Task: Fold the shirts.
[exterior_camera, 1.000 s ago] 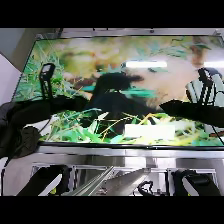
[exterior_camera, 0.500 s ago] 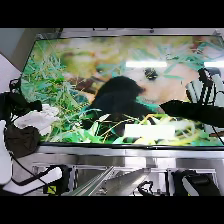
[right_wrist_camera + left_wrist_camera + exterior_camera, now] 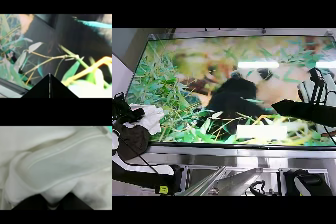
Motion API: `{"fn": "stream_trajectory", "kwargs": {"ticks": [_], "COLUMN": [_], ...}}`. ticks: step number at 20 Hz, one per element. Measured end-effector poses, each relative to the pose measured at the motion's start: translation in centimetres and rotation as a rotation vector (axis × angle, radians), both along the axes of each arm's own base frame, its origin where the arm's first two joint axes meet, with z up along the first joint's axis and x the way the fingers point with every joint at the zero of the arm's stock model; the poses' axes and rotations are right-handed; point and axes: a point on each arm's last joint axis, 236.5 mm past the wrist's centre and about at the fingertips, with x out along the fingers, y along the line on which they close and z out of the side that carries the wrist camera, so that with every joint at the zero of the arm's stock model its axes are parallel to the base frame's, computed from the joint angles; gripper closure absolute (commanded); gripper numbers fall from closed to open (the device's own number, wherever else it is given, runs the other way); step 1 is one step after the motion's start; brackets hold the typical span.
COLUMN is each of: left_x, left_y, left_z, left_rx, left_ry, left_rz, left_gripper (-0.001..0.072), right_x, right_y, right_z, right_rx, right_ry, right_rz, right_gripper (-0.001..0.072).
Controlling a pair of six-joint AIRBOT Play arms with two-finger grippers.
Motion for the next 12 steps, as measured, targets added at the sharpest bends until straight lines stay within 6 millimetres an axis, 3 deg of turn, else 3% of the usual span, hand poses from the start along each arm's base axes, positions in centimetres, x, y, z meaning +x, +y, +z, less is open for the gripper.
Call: {"fn": "stream_trajectory", "kwargs": {"ticks": [2, 3, 4, 6, 9, 11, 12], "left_x": [1.2, 2.9, 5.2, 9.5, 14.5, 15.3, 15.0], "left_y": [-0.4, -1.2, -2.3, -6.5, -16.7, -24.7, -28.4], "left_z": [1.3, 2.9, 5.1, 10.5, 20.7, 26.1, 28.0], "left_rx": [-0.005, -0.013, -0.018, -0.052, -0.113, -0.158, -0.185], "left_ry": [-0.005, -0.045, -0.120, -0.252, -0.476, -0.581, -0.612], "left_rz": [-0.015, -0.026, -0.048, -0.126, -0.332, -0.496, -0.567], "left_gripper": [0.0690, 0.0689, 0.0690, 0.0690, 0.0690, 0.0689, 0.0690], "right_x": [0.0, 0.0, 0.0, 0.0, 0.0, 0.0, 0.0], "right_y": [0.0, 0.0, 0.0, 0.0, 0.0, 0.0, 0.0], "right_z": [0.0, 0.0, 0.0, 0.0, 0.0, 0.0, 0.0], "right_rx": [0.000, 0.000, 0.000, 0.000, 0.000, 0.000, 0.000], "right_ry": [0.001, 0.000, 0.001, 0.000, 0.000, 0.000, 0.000], "right_rz": [0.000, 0.000, 0.000, 0.000, 0.000, 0.000, 0.000], "right_gripper": [0.0688, 0.0688, 0.0688, 0.0688, 0.0688, 0.0688, 0.0688]}}
